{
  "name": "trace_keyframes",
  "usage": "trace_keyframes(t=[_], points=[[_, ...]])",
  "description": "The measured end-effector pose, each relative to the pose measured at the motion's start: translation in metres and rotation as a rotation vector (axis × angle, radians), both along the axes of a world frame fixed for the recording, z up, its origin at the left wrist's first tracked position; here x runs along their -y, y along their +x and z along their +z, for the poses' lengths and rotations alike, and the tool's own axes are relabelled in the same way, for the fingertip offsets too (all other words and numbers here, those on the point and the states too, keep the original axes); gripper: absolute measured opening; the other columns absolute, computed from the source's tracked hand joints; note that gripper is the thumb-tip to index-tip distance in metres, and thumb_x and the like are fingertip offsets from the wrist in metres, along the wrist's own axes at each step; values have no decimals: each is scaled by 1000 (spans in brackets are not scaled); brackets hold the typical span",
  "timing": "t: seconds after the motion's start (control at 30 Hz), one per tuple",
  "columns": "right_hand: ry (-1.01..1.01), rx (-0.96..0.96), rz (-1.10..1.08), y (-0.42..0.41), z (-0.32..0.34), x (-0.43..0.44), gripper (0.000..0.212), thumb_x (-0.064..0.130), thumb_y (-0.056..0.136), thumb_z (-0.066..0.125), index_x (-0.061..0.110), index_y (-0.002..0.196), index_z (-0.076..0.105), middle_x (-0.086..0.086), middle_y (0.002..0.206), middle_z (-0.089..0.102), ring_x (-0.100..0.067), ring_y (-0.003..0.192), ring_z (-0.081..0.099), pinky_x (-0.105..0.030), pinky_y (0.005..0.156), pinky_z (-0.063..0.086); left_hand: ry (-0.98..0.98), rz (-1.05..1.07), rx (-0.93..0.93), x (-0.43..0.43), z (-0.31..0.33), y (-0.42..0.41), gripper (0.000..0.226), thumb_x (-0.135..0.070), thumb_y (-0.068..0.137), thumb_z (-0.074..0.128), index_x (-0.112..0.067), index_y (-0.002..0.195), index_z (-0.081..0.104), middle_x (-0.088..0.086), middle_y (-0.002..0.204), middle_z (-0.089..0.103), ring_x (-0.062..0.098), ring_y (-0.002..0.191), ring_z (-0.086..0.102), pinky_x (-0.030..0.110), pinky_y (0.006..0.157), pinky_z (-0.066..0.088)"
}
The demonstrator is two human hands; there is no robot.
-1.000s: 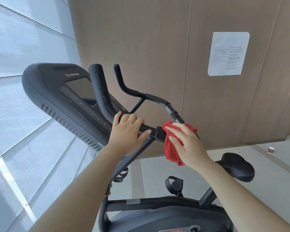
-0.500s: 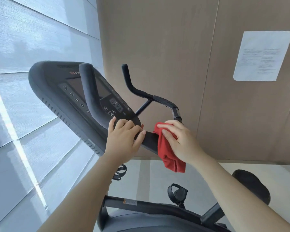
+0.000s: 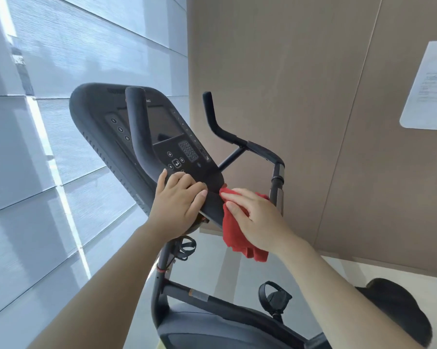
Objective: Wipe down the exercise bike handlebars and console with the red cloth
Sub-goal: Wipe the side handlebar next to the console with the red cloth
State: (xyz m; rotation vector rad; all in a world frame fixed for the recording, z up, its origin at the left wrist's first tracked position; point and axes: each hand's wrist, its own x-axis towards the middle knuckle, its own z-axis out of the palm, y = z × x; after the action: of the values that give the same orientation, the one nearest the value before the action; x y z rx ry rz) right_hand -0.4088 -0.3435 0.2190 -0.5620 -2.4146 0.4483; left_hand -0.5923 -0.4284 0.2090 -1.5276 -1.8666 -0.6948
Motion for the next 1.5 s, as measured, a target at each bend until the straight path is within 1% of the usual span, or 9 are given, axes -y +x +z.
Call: trace_keyframes(t=[0.2,0.5,0.67,0.77,0.9,1.03,1.2,1.37,1.5], points=[[-1,-17,-8,19,-20,-10,44,45,97,28,35,139,36,17,144,36,-7,131,33,-33,106,36,-34,17,23,1,-1,4,45,-37,95,18,-22,95,61,-5,90,51,21,107,44,47,109,10],[-151,-51,-14,16,-15,-10,42,42,95,41,35,137,39,19,140,40,-3,129,35,-29,109,29,-58,-2,-3,2,-1,-2,45,-37,96,15,-24,95,58,-7,92,49,15,107,36,40,108,0],[-180,-265,-63,9,-18,0,28,24,93,51,31,119,61,19,120,58,3,112,51,-15,100,38,-43,-22,9,3,0,-2,43,-37,96,17,-23,91,57,-7,88,49,16,105,40,43,109,5],[-184,-328,-55,2,-14,5,28,16,93,52,26,117,63,15,116,62,5,108,54,-4,93,36,-43,-54,63,3,2,-2,43,-41,95,15,-24,92,54,-10,89,48,14,109,39,40,110,2],[-185,-258,-47,-20,2,8,29,20,95,48,28,120,60,14,120,60,1,111,53,-10,97,37,-41,-101,95,4,3,-6,42,-44,94,16,-22,97,51,-12,94,51,13,111,41,38,111,0],[-106,-101,-71,-35,9,12,32,28,97,43,27,127,54,12,127,56,-5,114,51,-15,96,37,-17,-121,90,4,1,-6,40,-43,95,19,-20,94,52,-11,92,53,13,108,42,39,111,2],[-14,-8,-115,-28,4,14,36,35,98,36,30,132,48,12,131,51,-7,116,48,-22,98,38,17,-130,54,4,-1,-8,35,-39,95,24,-19,88,53,-9,88,54,15,103,41,42,110,7],[-53,4,-211,-7,-2,0,30,40,96,36,31,117,57,10,116,59,-12,106,53,-24,87,38,-18,-134,28,5,1,-11,40,-42,94,21,-19,88,53,-7,88,55,17,105,41,44,110,7],[-98,-108,-287,-4,-8,-1,26,33,96,42,26,108,63,9,110,63,-13,105,55,-23,85,37,3,-117,22,4,0,-11,40,-42,93,22,-18,86,54,-6,87,55,19,103,44,44,109,8]])
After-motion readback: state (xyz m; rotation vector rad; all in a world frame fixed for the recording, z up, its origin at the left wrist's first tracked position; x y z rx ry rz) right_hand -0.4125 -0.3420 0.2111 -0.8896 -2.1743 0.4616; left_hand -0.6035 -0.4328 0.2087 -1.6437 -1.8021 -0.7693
